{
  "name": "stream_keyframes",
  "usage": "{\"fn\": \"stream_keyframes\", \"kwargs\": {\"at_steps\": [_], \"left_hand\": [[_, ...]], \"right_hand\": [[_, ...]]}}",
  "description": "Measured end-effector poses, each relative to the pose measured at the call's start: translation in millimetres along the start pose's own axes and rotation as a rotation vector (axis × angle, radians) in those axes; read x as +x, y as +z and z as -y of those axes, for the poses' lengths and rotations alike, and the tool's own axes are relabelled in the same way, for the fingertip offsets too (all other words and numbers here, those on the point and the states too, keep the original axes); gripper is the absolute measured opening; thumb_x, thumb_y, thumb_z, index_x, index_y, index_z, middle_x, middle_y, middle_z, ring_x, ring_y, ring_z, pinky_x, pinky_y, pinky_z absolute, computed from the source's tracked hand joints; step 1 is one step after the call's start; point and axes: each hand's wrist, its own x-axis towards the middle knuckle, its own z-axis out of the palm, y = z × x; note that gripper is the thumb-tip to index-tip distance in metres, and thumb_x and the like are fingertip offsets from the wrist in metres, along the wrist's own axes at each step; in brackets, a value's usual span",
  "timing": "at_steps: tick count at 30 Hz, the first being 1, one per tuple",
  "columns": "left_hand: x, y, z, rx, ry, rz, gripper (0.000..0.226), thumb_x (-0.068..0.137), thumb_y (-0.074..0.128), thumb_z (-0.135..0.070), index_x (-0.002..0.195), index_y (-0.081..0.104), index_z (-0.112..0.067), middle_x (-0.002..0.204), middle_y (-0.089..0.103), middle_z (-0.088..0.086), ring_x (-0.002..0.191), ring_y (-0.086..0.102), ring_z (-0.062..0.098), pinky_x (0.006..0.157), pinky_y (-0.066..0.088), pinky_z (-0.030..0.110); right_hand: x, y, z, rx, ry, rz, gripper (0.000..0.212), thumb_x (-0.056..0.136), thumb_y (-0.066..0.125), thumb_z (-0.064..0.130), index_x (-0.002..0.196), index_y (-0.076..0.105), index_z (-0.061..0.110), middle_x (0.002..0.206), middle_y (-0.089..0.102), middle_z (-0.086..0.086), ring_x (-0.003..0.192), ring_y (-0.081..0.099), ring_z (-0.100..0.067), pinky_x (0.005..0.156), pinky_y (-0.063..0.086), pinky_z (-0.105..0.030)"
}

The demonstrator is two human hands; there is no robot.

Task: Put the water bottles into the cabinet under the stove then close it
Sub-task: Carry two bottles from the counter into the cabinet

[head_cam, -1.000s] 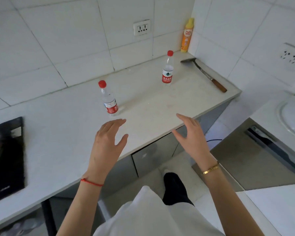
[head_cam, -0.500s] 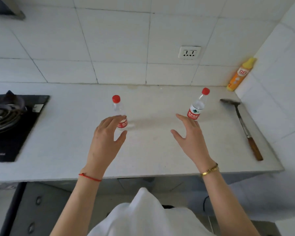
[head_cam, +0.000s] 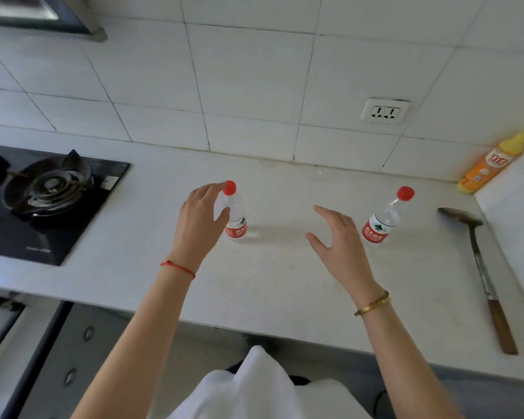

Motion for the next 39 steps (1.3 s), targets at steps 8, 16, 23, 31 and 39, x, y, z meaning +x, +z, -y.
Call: {"fn": "stream_keyframes", "kwargs": {"at_steps": [8, 16, 23, 31, 39], "left_hand": [[52.4, 27.2, 14.0, 0.068, -0.011, 0.199, 0.049, 0.089, 0.062, -0.017, 0.137, 0.049, -0.014, 0.133, 0.056, 0.008, 0.121, 0.051, 0.03, 0.1, 0.045, 0.042], [69.6, 40.5, 18.7, -0.003, -0.028, 0.212, 0.031, 0.082, 0.06, 0.002, 0.111, 0.066, -0.009, 0.109, 0.062, 0.012, 0.101, 0.058, 0.03, 0.08, 0.044, 0.028], [65.1, 49.6, -9.5, -0.042, 0.089, 0.211, 0.03, 0.077, 0.063, 0.001, 0.104, 0.069, -0.011, 0.101, 0.064, 0.007, 0.095, 0.056, 0.025, 0.076, 0.039, 0.025], [75.8, 59.9, -67.3, -0.16, 0.222, 0.162, 0.03, 0.074, 0.066, -0.002, 0.102, 0.069, -0.012, 0.098, 0.066, 0.004, 0.088, 0.06, 0.025, 0.078, 0.052, 0.035], [77.1, 88.3, -109.6, -0.199, 0.288, 0.185, 0.029, 0.076, 0.067, -0.004, 0.103, 0.069, -0.013, 0.1, 0.066, 0.002, 0.087, 0.059, 0.022, 0.077, 0.051, 0.033]], "right_hand": [[25.2, 13.1, 0.0, -0.017, 0.025, -0.008, 0.053, 0.09, 0.064, 0.027, 0.139, 0.045, 0.019, 0.137, 0.053, 0.001, 0.13, 0.04, -0.017, 0.103, 0.031, -0.02], [29.7, 18.7, -7.0, -0.006, 0.073, -0.027, 0.053, 0.09, 0.063, 0.028, 0.139, 0.045, 0.02, 0.137, 0.052, 0.001, 0.13, 0.04, -0.016, 0.105, 0.035, -0.024], [33.6, 2.9, -26.0, -0.024, 0.114, -0.092, 0.053, 0.089, 0.065, 0.025, 0.138, 0.047, 0.018, 0.134, 0.054, -0.002, 0.127, 0.042, -0.019, 0.101, 0.029, -0.018], [49.7, -49.5, -82.7, -0.129, 0.181, -0.286, 0.05, 0.086, 0.067, 0.022, 0.132, 0.051, 0.014, 0.131, 0.055, -0.005, 0.123, 0.041, -0.026, 0.104, 0.039, -0.04], [67.0, -73.1, -138.5, -0.233, 0.332, -0.234, 0.049, 0.085, 0.066, 0.02, 0.131, 0.051, 0.014, 0.133, 0.052, -0.008, 0.121, 0.043, -0.031, 0.099, 0.04, -0.043]]}}
